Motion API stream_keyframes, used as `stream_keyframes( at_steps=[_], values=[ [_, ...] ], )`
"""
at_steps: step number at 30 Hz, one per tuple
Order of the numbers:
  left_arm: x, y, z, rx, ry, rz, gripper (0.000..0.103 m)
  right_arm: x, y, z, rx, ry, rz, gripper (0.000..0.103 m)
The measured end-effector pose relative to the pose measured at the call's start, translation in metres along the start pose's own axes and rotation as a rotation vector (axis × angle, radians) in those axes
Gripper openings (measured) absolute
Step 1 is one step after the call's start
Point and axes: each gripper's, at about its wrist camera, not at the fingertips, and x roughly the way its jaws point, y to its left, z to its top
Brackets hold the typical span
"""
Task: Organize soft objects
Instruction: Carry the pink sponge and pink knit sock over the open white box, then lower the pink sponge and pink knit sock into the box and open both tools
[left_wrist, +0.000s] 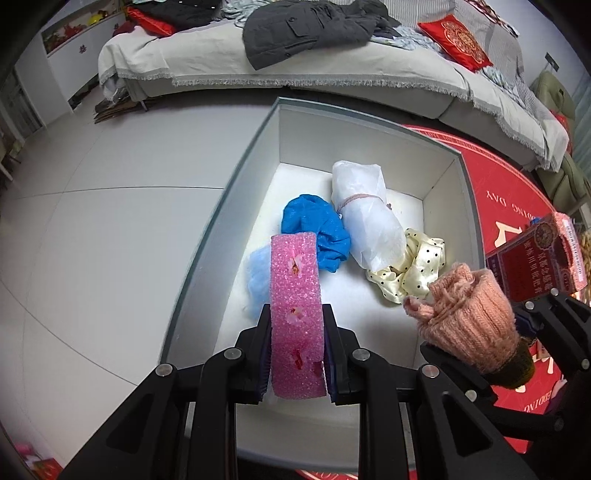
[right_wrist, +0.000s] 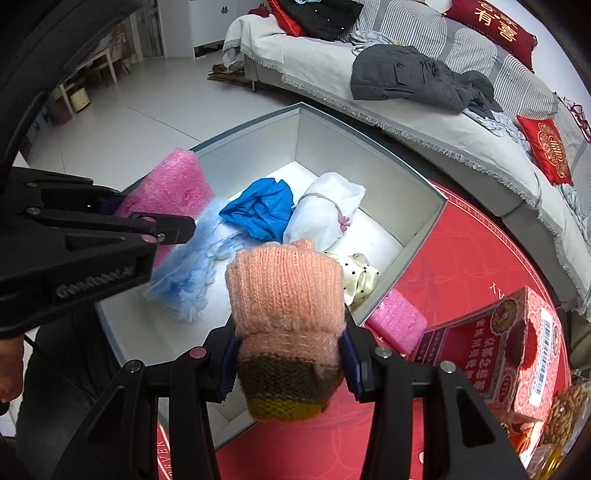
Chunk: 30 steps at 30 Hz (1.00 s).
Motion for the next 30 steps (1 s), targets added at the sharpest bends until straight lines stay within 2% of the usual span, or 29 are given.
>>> stream_keyframes(
  at_steps=[12,25,30],
  values=[
    [0.018,-0.002,0.002,0.039,0.044,0.016,0.024,0.007,0.008,0.001,-0.023,0.012,0.016,0.05],
    [0.01,-0.012,-0.005,0.089,0.02,0.045,0.024,0.007,0.029,-0.003,-0.093,0.004,0.043,0.05],
    [0.01,-0.012,-0.004,0.094,0.019,0.041,0.024,0.007,0.027,-0.002,-0.082,0.006,0.052,0.05]
  ],
)
